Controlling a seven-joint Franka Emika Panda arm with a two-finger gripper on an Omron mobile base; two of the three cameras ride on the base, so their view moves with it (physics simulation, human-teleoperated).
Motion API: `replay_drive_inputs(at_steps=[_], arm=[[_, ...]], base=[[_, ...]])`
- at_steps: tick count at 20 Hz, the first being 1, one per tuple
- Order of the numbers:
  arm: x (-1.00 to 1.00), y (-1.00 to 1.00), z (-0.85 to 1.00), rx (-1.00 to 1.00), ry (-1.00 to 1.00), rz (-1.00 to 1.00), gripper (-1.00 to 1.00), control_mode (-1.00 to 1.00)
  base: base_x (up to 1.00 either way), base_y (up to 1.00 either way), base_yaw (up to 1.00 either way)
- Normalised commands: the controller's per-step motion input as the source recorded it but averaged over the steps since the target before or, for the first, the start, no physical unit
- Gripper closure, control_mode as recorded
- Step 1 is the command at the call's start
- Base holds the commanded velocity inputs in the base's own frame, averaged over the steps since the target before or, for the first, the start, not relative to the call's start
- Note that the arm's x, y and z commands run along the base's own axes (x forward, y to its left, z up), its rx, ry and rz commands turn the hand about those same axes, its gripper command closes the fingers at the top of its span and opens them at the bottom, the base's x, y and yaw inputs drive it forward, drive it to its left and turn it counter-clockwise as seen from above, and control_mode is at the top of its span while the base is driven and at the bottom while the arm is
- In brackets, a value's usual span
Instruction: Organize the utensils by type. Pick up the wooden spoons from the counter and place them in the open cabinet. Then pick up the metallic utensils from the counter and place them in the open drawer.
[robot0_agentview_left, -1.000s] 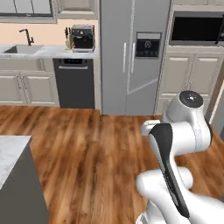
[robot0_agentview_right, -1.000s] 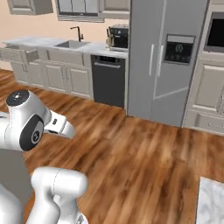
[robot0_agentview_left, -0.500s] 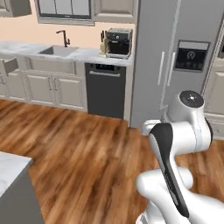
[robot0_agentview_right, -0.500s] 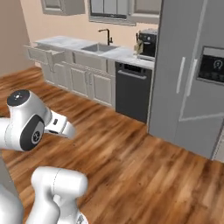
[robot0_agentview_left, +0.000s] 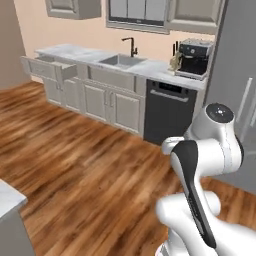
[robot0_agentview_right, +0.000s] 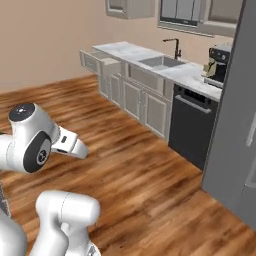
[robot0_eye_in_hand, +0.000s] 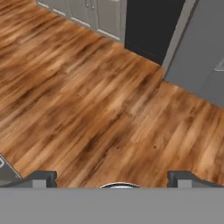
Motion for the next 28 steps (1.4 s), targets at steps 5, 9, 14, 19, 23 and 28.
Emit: replay_drive_inputs(at_steps=[5,9,14,19,23,28], arm=[[0.0,0.0,0.0,0.0,0.0,0.0,-1.0,1.0],[0.0,0.0,0.0,0.0,0.0,0.0,-1.0,1.0],[0.0,0.0,0.0,0.0,0.0,0.0,-1.0,1.0],[0.0,0.0,0.0,0.0,0.0,0.0,-1.0,1.0],[0.0,0.0,0.0,0.0,0.0,0.0,-1.0,1.0],[0.0,0.0,0.0,0.0,0.0,0.0,-1.0,1.0]], base=[[0.95,-0.46,0.63],[1.0,-0.44,0.63],[1.0,-0.32,0.6],[0.98,-0.43,0.57],[0.93,-0.66,0.53],[0.97,-0.71,0.53]])
